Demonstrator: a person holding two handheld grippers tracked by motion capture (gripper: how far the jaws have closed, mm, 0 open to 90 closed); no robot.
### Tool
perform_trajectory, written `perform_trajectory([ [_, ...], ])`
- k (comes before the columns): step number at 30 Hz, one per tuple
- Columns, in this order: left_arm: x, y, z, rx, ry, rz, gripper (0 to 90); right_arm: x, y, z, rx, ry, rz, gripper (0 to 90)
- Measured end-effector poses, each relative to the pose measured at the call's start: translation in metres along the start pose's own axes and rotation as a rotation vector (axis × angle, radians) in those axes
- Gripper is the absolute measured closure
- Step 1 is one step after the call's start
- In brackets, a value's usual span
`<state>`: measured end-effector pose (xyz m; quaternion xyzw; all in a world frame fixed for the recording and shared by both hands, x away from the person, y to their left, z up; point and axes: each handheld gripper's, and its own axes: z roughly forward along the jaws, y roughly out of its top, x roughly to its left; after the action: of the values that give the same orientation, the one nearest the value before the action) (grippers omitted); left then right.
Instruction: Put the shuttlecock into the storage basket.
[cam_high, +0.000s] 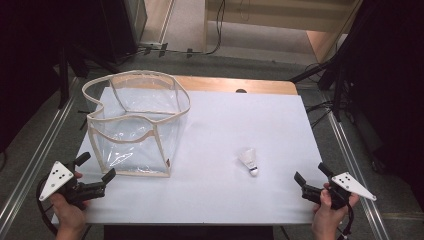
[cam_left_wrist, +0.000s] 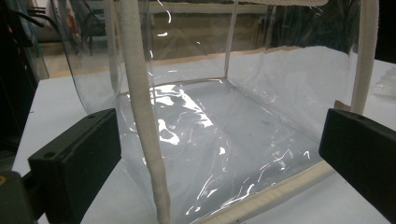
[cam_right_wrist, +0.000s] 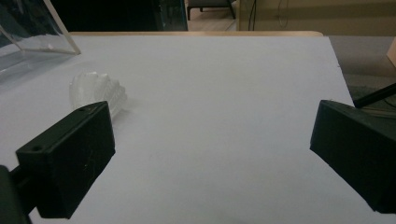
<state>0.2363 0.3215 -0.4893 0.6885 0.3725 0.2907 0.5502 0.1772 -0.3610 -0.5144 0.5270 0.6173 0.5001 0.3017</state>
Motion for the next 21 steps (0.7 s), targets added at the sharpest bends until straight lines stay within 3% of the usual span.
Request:
perform_trajectory([
  [9,-0.002,-0.001,0.002,0.015,0.007,0.009,0.0,0.001,0.004,-0.003,0.004,0.003,-0.023,0.0],
  [13,-0.002,-0.001,0.003,0.016,0.011,0.008,0.0,0.006,0.009,-0.005,0.011,-0.019,-0.056,0.0],
  [21,-0.002,-0.001,0.004,0.015,0.016,0.011,0.0,0.017,0.023,-0.012,0.006,-0.019,-0.070,0.0],
])
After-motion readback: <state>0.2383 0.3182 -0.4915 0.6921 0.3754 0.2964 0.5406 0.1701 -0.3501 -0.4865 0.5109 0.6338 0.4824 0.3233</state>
